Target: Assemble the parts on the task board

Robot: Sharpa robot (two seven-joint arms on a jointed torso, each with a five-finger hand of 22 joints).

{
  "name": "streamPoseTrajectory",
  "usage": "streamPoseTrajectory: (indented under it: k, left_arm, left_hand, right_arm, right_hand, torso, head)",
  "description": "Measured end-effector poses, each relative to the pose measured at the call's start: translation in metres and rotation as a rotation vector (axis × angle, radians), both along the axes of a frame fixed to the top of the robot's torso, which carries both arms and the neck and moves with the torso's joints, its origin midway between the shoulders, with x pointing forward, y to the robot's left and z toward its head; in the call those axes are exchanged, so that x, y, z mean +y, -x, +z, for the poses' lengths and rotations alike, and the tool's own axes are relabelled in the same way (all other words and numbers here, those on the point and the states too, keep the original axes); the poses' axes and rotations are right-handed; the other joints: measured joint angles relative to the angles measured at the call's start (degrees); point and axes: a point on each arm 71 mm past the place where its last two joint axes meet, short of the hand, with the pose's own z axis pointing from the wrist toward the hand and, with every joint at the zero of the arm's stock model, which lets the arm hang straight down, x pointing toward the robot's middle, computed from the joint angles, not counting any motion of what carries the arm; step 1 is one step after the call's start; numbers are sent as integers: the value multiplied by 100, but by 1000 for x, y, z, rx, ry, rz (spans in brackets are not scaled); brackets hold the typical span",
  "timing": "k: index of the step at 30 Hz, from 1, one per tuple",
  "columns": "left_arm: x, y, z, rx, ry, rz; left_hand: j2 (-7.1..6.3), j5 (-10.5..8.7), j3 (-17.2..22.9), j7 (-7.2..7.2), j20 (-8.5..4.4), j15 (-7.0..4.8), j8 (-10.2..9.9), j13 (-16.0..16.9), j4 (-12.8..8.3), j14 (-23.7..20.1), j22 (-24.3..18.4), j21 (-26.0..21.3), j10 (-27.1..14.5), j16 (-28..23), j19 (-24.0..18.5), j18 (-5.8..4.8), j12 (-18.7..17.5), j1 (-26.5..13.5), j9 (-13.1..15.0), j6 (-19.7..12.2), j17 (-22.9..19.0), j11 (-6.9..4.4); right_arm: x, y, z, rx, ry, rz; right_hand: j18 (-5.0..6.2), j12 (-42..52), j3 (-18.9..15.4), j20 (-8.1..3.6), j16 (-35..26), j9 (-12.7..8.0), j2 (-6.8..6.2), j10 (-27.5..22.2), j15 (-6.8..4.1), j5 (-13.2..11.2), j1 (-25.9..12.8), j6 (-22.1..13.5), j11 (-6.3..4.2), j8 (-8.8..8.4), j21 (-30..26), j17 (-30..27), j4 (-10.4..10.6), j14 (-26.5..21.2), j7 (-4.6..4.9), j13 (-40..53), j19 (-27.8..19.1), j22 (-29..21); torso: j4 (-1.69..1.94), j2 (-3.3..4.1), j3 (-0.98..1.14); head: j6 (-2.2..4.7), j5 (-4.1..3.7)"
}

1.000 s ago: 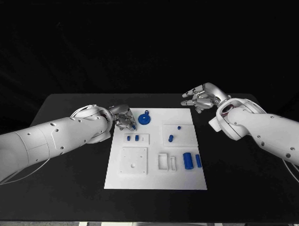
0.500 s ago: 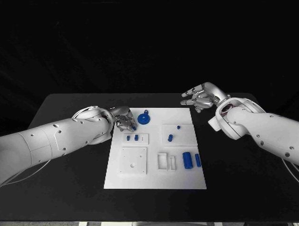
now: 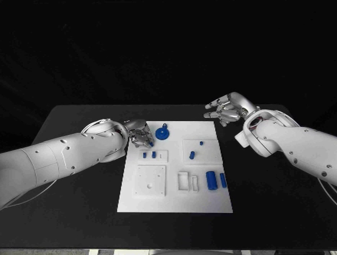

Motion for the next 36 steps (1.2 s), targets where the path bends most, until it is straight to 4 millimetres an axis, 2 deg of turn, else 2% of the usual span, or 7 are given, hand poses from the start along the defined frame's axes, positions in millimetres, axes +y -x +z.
streamPoseTrajectory:
  k: [12, 23, 29, 31, 33, 35, 36]
  left_arm:
    - [-3, 0, -2, -3, -10, -12]
    - [-3, 0, -2, -11, -16, -15]
    - [-3, 0, -3, -16, -19, -17]
    - [-3, 0, -3, -17, -20, -18]
    - [-3, 1, -4, -15, -22, -19]
    - [-2, 2, -7, -11, -26, -20]
    - [-2, 2, -8, -10, -27, -20]
  left_hand:
    - [-7, 0, 0, -21, 0, 0, -10, 0, 0, 0, 0, 25, 0, 51, 0, 0, 0, 7, -2, 22, 8, 0]
    - [-14, -10, -135, -87, -22, -21, 14, -1, -55, -21, 0, 48, 246, 200, -22, -5, 0, 37, -4, 192, 64, -102]
    - [-5, -35, -199, -90, -22, -42, 14, -1, -86, -42, 0, 48, 246, 227, -22, -6, 0, 86, -3, 196, 64, -102]
    - [-4, -44, -215, -32, -22, -42, 39, -1, -102, -42, 0, 48, 246, 227, -22, -5, 0, 86, 32, -1, 64, -102]
    - [3, -44, -230, -32, -22, -42, 59, -1, -118, -42, 0, 48, 246, 227, -22, -6, 0, 154, 39, -184, 64, -102]
    - [-18, -43, -239, -56, -22, -41, 30, -1, -126, -83, 0, 48, 225, 227, -22, -6, 0, 161, 5, -409, 63, -80]
    - [-47, -51, -255, -91, -22, -41, 29, -1, -142, -84, 0, 48, 225, 227, -21, -49, 0, 132, -5, -561, 63, -80]
  right_arm:
    - [0, 0, 0, 0, 0, 0]
    - [0, 0, 0, 0, 0, 0]
    - [0, 0, 0, 0, 0, 0]
    - [0, 0, 0, 0, 0, -1]
    - [0, 0, 0, 0, 0, -1]
    - [0, 0, 0, 0, 1, -1]
    - [0, 0, 0, 0, 1, -1]
  right_hand:
    - [0, 0, 0, 0, 0, 0, 0, 0, 0, 0, 0, 0, 0, 0, 0, 0, 0, 0, 0, 0, 0, 0]
    - [0, 0, 0, 0, 0, 0, 0, 0, 0, -1, 0, 0, 0, 0, 0, -1, 0, 0, 0, 0, 0, 0]
    - [0, 0, 0, 0, 0, 0, 0, 0, 0, -4, 0, 0, 0, 0, 0, -1, 0, 0, 0, -6, 0, 0]
    - [0, 0, 0, 0, 0, 0, 0, 0, 0, -4, 0, 0, 0, 0, 0, -1, 0, 0, 0, -6, 0, 0]
    - [0, 0, 0, 0, 0, 0, 0, 0, 0, -4, 0, 0, 0, 0, 0, -1, 0, 0, 0, -13, 0, 0]
    - [0, 0, 0, 0, 0, 0, 0, 0, 0, -4, 0, 0, 0, 0, 0, -1, 0, 0, 0, -20, 0, 0]
    - [0, 0, 0, 0, 0, 0, 0, 0, 0, -4, 0, 0, 0, 0, 0, -1, 0, 0, 0, -21, 0, 0]
  torso:
    - [-6, -1, -1]
    - [-6, -1, 4]
    - [-5, -1, 7]
    - [-4, -1, 4]
    - [-3, -1, 4]
    - [-3, -1, 1]
    - [-3, -1, 1]
  head:
    - [-4, -2]
    - [-10, -26]
    - [-6, -31]
    - [-5, -31]
    - [-3, -31]
    - [2, -28]
    - [3, -27]
